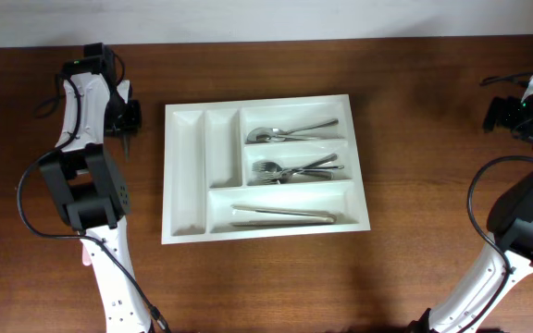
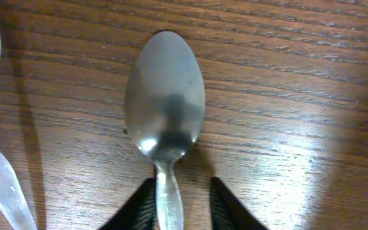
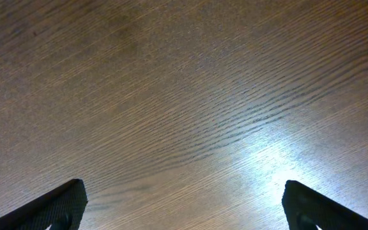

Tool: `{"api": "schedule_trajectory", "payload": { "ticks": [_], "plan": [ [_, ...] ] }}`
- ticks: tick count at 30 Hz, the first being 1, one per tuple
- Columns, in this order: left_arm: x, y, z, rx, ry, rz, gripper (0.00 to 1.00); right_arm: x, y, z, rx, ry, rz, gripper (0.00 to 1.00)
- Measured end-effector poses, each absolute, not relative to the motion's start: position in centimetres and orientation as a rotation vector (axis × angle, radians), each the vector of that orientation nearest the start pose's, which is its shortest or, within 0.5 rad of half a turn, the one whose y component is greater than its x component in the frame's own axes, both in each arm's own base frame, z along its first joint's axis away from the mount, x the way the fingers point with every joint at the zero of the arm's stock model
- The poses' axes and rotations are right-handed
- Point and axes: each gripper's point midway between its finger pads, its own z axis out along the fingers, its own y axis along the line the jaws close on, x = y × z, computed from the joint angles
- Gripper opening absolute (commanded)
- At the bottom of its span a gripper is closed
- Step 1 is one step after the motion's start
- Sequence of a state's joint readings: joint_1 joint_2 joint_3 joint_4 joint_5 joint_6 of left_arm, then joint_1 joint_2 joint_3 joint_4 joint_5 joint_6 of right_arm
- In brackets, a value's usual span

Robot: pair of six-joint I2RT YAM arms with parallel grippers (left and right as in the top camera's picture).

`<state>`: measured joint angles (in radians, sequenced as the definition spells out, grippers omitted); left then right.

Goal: Pack container
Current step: 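Lower the left gripper and close it on the right spoon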

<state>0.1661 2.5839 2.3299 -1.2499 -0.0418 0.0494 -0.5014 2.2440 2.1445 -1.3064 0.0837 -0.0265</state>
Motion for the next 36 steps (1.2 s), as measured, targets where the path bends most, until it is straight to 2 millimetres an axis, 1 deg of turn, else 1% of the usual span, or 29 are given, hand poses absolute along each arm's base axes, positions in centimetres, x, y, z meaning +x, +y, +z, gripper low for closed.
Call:
{"api": "schedule_trajectory", "payload": {
  "ticks": [3,6,9,20,22,28,29,33,36],
  "plan": [
    [50.44,9.19,0.45,-0.178,3.074,0.075,0.20,40.93,-24.08,11.33,0.715,2.912,-0.186,0.99],
    [50.45,9.19,0.45,-0.178,3.073,0.075,0.20,40.93,-24.08,11.33,0.715,2.912,-0.186,0.99],
    [50.45,9.19,0.45,-0.176,3.073,0.075,0.13,40.93,-24.08,11.33,0.716,2.912,-0.186,0.99],
    [50.45,9.19,0.45,-0.172,3.074,0.075,0.10,40.93,-24.08,11.33,0.715,2.912,-0.186,0.98],
    [50.45,9.19,0.45,-0.171,3.074,0.075,0.06,40.93,-24.08,11.33,0.715,2.912,-0.186,0.99],
    [50.45,9.19,0.45,-0.171,3.074,0.075,0.04,40.93,-24.08,11.33,0.717,2.912,-0.186,0.99],
    [50.45,9.19,0.45,-0.171,3.074,0.075,0.02,40.93,-24.08,11.33,0.715,2.912,-0.186,0.99],
    [50.42,9.18,0.45,-0.171,3.075,0.075,0.02,40.93,-24.08,11.33,0.716,2.912,-0.186,0.99],
    [50.01,9.11,0.47,-0.172,3.092,0.073,0.02,40.93,-24.08,11.33,0.715,2.912,-0.186,0.99]
  ]
}}
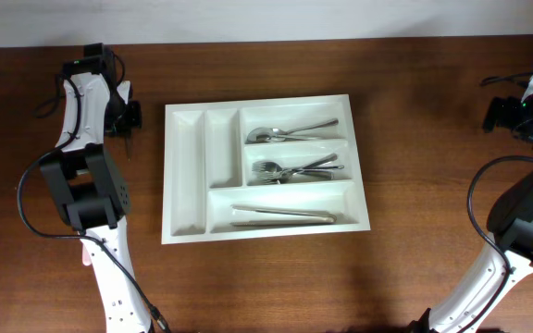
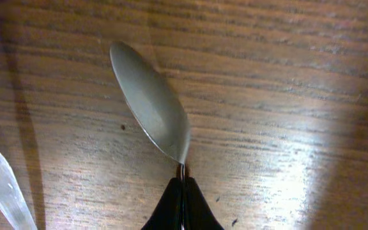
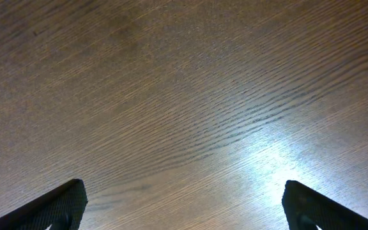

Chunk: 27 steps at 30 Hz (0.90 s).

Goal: Pack container
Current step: 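Lower the left gripper and close it on the right spoon, then carry the spoon right and drop it in the left compartment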

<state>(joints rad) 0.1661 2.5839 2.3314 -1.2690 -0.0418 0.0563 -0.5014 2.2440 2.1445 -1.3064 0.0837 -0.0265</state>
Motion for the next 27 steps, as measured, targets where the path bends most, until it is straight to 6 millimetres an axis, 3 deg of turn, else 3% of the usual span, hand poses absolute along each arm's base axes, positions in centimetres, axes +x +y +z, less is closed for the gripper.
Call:
{"api": "schedule_trajectory", "payload": {
  "ticks": [3,6,12,17,27],
  "plan": [
    [49.1,9.0,1.1,-0.172,3.131,0.067,0.02,40.9,-24.1,11.3,0.715,2.912,-0.186,0.99],
    [48.8,8.9,3.0,-0.172,3.138,0.066,0.02,40.9,-24.1,11.3,0.715,2.912,-0.186,0.99],
    [49.5,7.3,9.7,-0.151,3.053,-0.004,0.02,40.9,-24.1,11.3,0.715,2.912,-0.186,0.99],
    [50.2,2.7,13.2,-0.062,2.979,-0.136,0.02,40.9,-24.1,11.3,0.717,2.912,-0.186,0.99],
    [49.4,-9.8,13.7,0.270,2.965,-0.267,0.02,40.9,-24.1,11.3,0.715,2.912,-0.186,0.99]
  ]
}}
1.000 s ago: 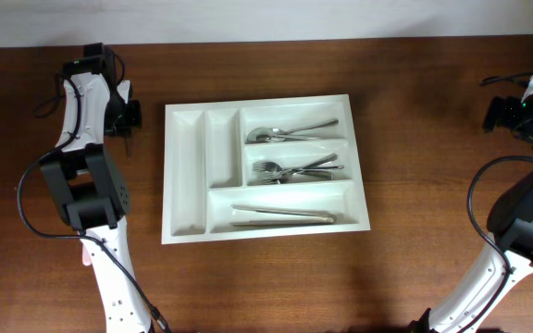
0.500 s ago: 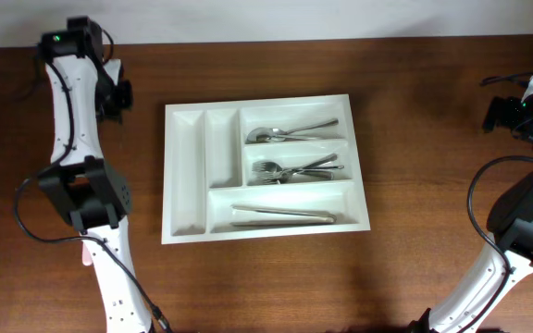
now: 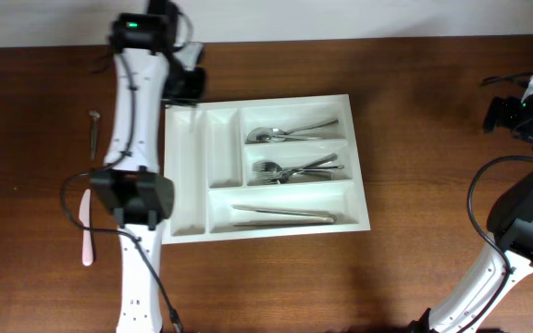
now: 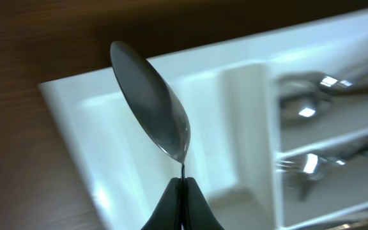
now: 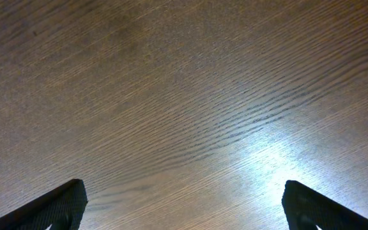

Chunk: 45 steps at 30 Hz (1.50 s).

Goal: Pack container
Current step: 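Carry the spoon right and drop it in the left compartment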

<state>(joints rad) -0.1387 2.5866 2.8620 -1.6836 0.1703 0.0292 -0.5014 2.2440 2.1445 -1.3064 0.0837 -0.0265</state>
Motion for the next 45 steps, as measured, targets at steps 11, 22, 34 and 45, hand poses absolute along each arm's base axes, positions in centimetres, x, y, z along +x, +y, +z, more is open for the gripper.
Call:
{"api": "schedule_trajectory", "payload": {
  "ticks": [11,22,34,45],
  "plan": [
    [47.5,-16.7,13.4,0.302,2.987,-0.219,0.03,40.9,-24.1,11.3,0.715,2.912,-0.186,0.99],
    [46.1,-15.1,10.2,0.091,3.134,-0.158,0.03,40.9,-24.1,11.3,0.716,2.912,-0.186,0.99],
    [45.6,-13.6,8.7,0.059,3.186,-0.079,0.03,40.9,-24.1,11.3,0.716,2.912,-0.186,0.99],
    [46.9,-8.0,8.7,-0.110,3.181,-0.090,0.06,40.9,-24.1,11.3,0.715,2.912,-0.186,0.99]
  ]
}}
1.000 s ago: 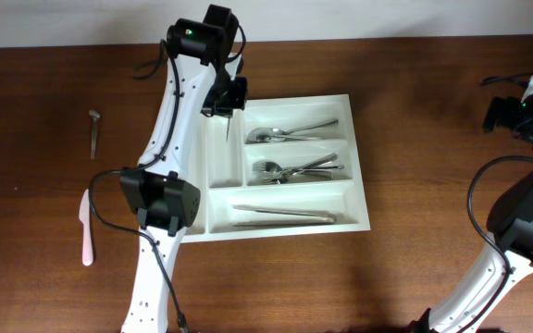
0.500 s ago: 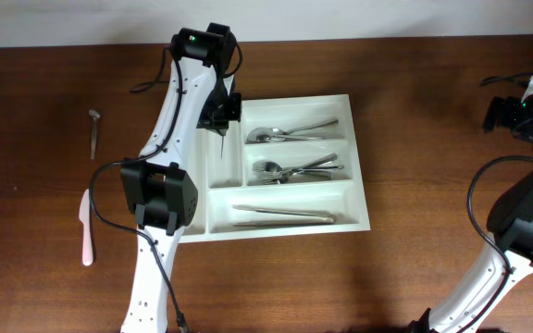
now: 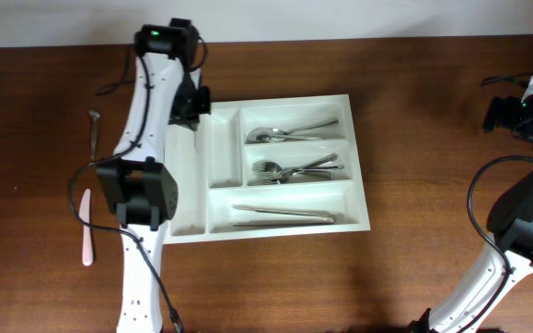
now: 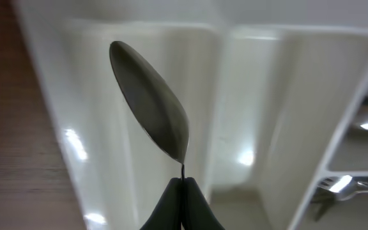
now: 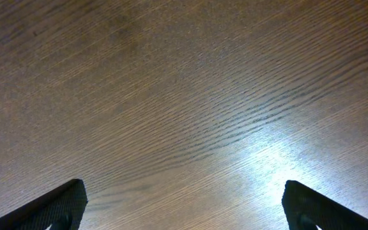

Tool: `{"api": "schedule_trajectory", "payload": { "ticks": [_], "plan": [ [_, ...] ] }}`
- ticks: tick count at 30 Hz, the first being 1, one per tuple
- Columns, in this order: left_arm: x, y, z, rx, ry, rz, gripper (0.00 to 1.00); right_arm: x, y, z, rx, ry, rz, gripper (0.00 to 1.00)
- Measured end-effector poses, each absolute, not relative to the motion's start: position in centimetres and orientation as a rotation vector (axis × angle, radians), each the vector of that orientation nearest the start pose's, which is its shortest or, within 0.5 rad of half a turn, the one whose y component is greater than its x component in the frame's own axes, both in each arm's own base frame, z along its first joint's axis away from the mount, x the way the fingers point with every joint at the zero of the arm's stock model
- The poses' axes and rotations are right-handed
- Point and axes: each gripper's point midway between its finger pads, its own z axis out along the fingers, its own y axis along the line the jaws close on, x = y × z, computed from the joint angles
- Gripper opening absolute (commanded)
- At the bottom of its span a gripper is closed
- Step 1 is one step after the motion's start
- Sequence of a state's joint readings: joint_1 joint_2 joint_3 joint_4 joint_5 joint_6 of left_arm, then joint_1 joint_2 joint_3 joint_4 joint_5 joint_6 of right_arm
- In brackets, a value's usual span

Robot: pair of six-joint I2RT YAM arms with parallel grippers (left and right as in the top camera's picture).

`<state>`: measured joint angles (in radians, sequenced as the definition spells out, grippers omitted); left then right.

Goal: Pack container
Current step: 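Carry the spoon right and drop it in the left compartment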

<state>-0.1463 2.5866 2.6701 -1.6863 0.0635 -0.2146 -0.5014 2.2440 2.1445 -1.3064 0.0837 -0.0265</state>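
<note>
A white cutlery tray (image 3: 352, 157) lies mid-table with spoons (image 3: 290, 132), forks (image 3: 299, 170) and knives (image 3: 280, 215) in its right compartments. My left gripper (image 4: 183, 182) is shut on the handle of a metal spoon (image 4: 151, 102), its bowl hanging over the tray's two long left slots (image 4: 114, 191). In the overhead view the left gripper (image 3: 194, 109) sits over the tray's upper left corner. My right gripper (image 5: 183, 207) stands open over bare wood at the far right edge (image 3: 507, 113).
On the wood left of the tray lie another metal utensil (image 3: 93, 129) and a pink-handled one (image 3: 85, 227). The left arm's column (image 3: 137, 194) rises beside the tray's left wall. A white wall strip runs along the table's far edge.
My left gripper, still shut on the spoon, has shifted a little right and down, from the tray's top-left edge to over its left slots. The right arm has not moved.
My left gripper straddled a spoon's handle on the wood left of the tray, jaws open. Then it was shut on the handle with the spoon tilted. Later it held the spoon at the tray's upper left corner, and now over the left slots.
</note>
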Motion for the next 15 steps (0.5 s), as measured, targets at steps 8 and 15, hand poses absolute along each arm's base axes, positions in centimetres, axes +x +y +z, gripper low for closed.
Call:
{"api": "schedule_trajectory", "payload": {
  "ticks": [8,15],
  "plan": [
    [46.2,-6.8,7.8,-0.083,3.226,-0.083,0.06,40.9,-24.1,11.3,0.715,2.912,-0.186,0.99],
    [43.2,-7.4,4.9,-0.039,3.371,-0.038,0.07,40.9,-24.1,11.3,0.715,2.912,-0.186,0.99]
  ]
}}
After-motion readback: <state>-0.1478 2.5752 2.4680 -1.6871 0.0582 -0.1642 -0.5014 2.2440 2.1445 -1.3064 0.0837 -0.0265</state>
